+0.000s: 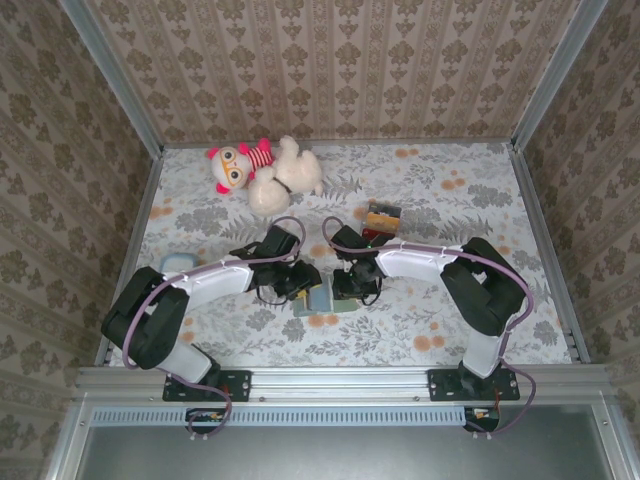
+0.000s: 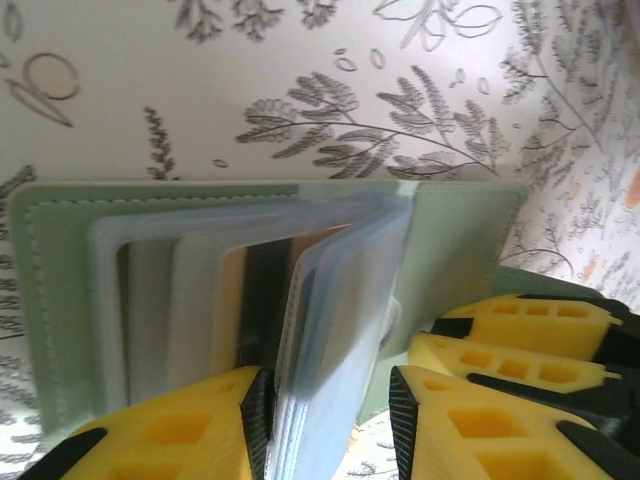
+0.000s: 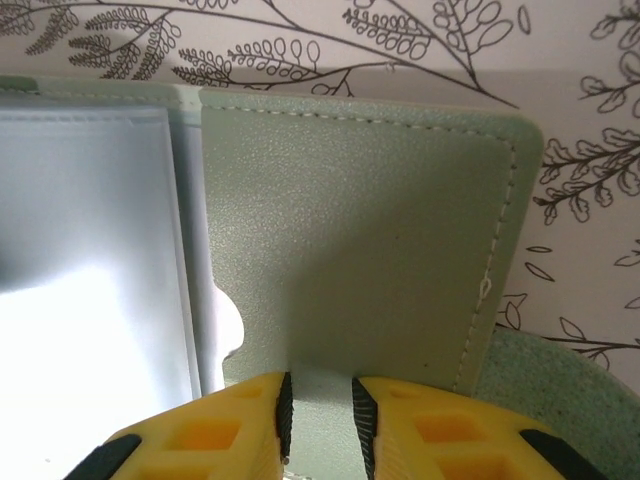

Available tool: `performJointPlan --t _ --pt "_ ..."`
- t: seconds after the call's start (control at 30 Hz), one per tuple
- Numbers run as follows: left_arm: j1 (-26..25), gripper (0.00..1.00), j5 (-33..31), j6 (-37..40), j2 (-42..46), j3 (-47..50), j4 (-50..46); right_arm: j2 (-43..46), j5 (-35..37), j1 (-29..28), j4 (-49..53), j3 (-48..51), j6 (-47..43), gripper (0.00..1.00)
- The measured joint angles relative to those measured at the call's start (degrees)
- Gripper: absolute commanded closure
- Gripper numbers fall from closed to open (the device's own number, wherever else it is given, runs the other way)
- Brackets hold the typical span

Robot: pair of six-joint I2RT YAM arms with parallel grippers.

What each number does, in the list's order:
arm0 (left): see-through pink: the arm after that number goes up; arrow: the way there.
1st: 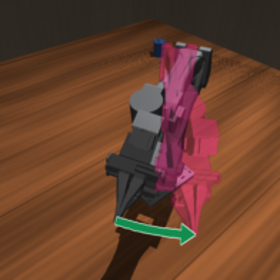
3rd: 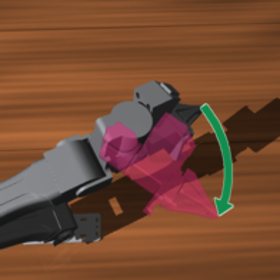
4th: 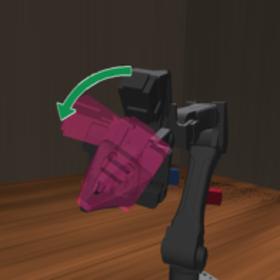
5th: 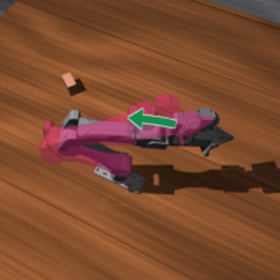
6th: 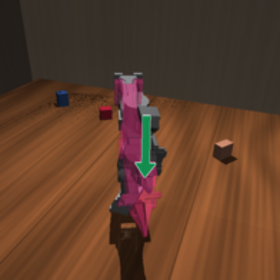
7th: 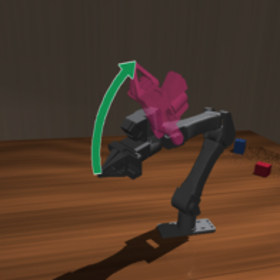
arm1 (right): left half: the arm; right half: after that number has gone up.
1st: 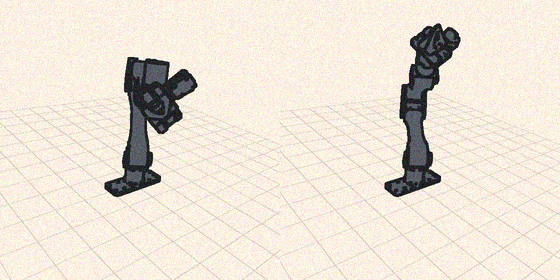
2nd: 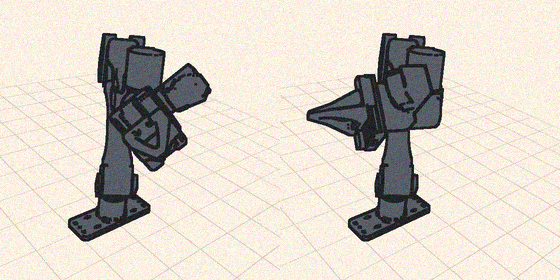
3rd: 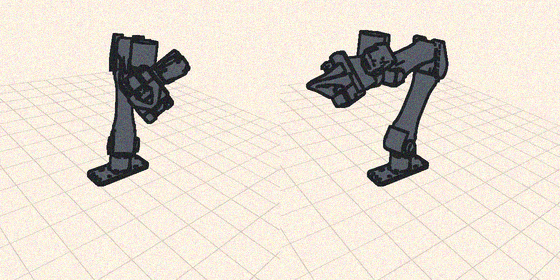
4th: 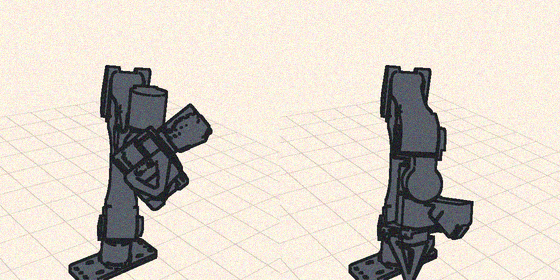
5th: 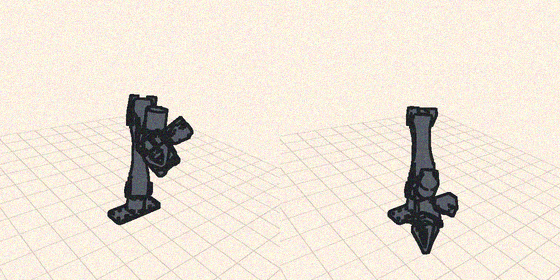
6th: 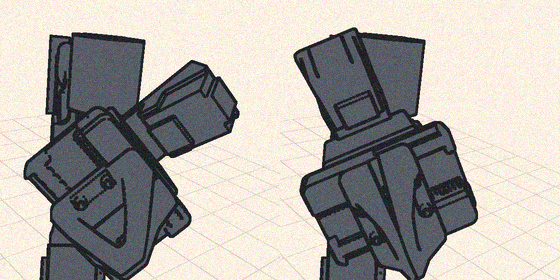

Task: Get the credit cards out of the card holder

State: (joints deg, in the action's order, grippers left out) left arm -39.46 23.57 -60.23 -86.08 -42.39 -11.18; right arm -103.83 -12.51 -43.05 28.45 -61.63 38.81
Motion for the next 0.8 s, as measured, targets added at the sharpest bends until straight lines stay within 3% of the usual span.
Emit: performJointPlan --t 0.5,0.8 --pt "-1.8 0.6 2.6 0.9 -0.1 -1.8 3.7 4.3 -3.5 2.3 -6.3 5.5 0.6 0.71" --pt "-3.7 0.56 4.3 0.9 -2.7 -3.9 7.0 15.3 -2.2 5.7 -7.7 10.4 3.0 0.69"
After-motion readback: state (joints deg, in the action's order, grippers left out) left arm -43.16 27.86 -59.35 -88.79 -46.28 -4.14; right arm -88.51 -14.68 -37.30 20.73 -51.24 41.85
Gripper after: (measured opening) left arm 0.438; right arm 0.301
